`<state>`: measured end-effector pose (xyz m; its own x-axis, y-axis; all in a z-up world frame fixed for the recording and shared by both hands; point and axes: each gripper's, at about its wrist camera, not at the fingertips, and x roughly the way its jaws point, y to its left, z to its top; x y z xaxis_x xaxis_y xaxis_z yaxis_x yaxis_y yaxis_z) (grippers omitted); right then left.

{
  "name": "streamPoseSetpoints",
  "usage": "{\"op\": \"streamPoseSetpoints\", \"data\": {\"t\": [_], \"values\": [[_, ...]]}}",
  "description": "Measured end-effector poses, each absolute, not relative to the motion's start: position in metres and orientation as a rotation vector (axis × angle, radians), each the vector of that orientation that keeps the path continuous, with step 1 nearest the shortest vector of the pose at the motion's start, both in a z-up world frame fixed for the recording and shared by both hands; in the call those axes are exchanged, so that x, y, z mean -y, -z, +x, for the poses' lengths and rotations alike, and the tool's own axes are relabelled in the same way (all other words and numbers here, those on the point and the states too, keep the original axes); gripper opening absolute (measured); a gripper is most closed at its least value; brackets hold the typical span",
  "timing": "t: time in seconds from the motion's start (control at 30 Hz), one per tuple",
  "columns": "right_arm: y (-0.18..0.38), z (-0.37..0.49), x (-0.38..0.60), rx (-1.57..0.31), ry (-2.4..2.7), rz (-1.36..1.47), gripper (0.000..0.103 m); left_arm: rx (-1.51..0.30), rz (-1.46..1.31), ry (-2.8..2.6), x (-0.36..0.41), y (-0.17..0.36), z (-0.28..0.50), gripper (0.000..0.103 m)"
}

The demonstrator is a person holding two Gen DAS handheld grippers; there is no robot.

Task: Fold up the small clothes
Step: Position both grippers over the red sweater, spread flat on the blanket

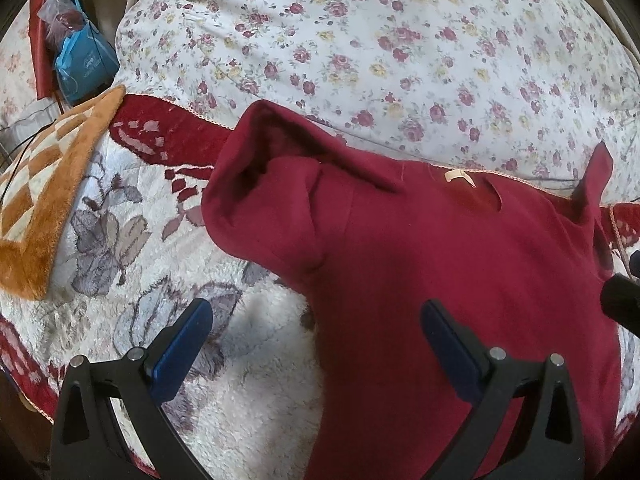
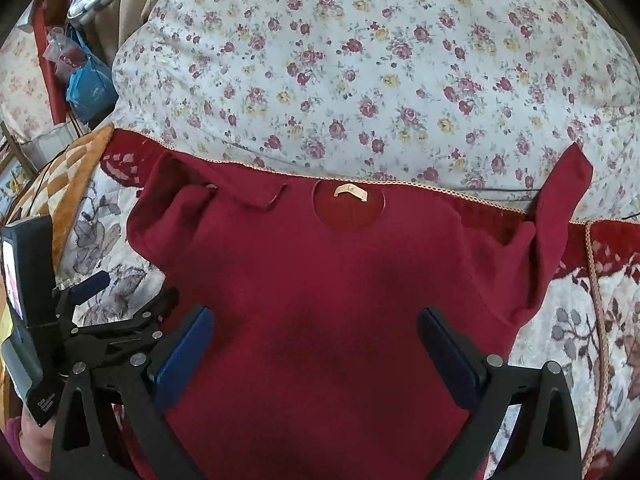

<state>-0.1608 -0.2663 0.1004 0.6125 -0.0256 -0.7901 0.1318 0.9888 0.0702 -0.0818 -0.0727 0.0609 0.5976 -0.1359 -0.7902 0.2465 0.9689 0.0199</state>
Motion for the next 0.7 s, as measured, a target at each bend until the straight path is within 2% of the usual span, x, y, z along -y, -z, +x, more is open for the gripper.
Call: {"op": "streamPoseSetpoints", "data": {"t": [0.7], "values": [[-0.079,-0.128,0.274,-0.932,0.055,0.221,0.103,-0.915,0.114,0.15,0.055,-0.057,-0.059,0.103]]}}
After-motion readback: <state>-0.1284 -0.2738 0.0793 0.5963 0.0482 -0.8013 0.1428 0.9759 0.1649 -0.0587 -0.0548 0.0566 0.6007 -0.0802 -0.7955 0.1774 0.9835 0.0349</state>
